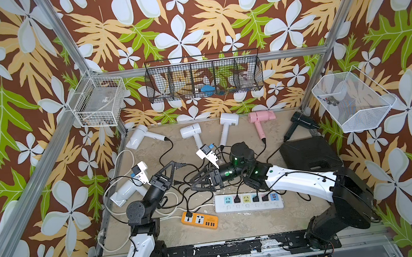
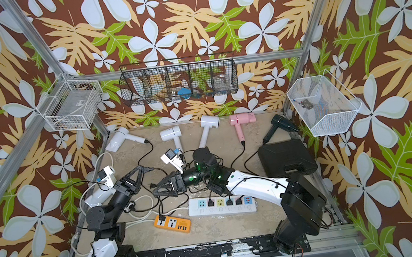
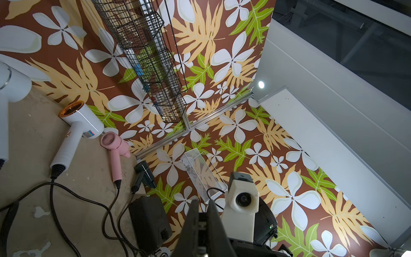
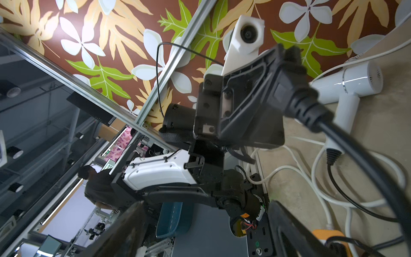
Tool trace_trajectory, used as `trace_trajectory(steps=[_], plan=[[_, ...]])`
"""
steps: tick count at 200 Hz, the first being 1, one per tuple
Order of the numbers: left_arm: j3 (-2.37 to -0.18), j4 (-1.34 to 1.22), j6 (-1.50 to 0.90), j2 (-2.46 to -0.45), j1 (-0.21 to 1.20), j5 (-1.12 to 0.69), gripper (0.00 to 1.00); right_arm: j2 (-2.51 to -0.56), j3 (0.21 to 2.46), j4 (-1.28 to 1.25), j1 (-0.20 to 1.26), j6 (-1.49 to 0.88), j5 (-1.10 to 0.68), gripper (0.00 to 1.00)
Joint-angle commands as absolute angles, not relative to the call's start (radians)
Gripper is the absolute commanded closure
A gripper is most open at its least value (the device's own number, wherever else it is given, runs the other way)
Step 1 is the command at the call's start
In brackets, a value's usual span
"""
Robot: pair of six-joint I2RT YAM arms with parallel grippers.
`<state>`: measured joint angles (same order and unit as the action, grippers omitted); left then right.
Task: Charge the blow dryers
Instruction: Pick up the plug from the center of the board.
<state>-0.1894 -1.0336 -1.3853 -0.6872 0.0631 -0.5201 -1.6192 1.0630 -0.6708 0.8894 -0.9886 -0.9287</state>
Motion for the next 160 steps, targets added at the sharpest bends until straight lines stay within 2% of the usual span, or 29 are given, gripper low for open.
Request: trace_trajectory(steps=[1,72,121,149,160], plan=[[-0.184,-1.016,-1.361,-0.666,0.082,-0.485,1.00,-1.664,1.075,-0.892,0.890,-1.157,-0.946,0.17],[-0.150,-0.993,-1.374,-0.606,0.094,-0.456,1.00,-1.795,1.182,-0.986,0.890,-1.238,-0.930,0.29],[-0.124,-0.993,-1.392,-0.584,0.096,-0.451,1.00,-1.805,1.166,-1.003,0.867,-1.251,-0.870,0.46],[-0.119,-0.991,-1.399,-0.570,0.097,-0.447,1.00,-1.807,1.150,-1.012,0.855,-1.264,-0.827,0.47],[-0.118,-0.991,-1.401,-0.568,0.096,-0.447,1.00,-1.812,1.153,-1.011,0.854,-1.269,-0.822,0.44]])
